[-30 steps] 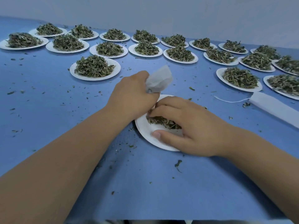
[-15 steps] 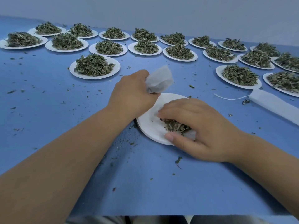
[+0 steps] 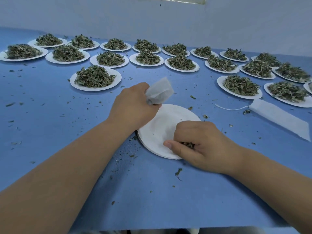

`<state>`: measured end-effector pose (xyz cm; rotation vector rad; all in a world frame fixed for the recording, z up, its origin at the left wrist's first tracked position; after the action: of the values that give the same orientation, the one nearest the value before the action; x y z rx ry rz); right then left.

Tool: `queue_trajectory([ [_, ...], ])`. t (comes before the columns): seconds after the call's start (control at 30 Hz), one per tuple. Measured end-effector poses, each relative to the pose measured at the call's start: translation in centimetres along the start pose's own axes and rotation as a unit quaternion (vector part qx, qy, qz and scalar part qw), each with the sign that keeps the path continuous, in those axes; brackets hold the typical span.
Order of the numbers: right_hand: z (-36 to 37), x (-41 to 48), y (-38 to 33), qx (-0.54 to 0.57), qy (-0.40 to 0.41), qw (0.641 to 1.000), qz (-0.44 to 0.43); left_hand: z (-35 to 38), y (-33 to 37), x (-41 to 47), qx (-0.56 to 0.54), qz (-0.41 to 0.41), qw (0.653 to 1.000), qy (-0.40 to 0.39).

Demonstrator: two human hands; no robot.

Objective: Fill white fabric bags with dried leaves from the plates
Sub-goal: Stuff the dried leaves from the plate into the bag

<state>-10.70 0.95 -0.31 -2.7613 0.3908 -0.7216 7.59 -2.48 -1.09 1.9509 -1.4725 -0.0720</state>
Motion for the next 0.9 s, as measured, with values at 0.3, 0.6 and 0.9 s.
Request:
queue_trajectory([
  [0.3, -2.6, 0.9, 2.8, 0.184, 0.08, 0.96, 0.194, 0.0, 0.0, 0.1, 0.02, 0.006, 1.0, -0.018],
  [0.6, -5.5, 6.5, 6.3, 0.598, 0.334, 0.66, 0.31, -1.4, 0.8, -0.1, -0.014, 0.04, 0.999, 0.01],
  [0.9, -3.4, 9.2, 6.9, 0.603, 0.405, 0.59, 0.353, -1.7, 0.7, -0.2, -0.096, 0.016, 0.995, 0.035],
])
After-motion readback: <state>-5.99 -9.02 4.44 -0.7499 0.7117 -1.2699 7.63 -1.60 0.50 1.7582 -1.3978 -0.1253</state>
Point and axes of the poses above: each hand's wrist, its own x-axis towards the middle knuckle, its own z-axis out of the palm, y = z × x, the point moved 8 cm from there along x, towards the middle knuckle, and after that the axes turned 1 degree about -x, right-handed, at the moved point
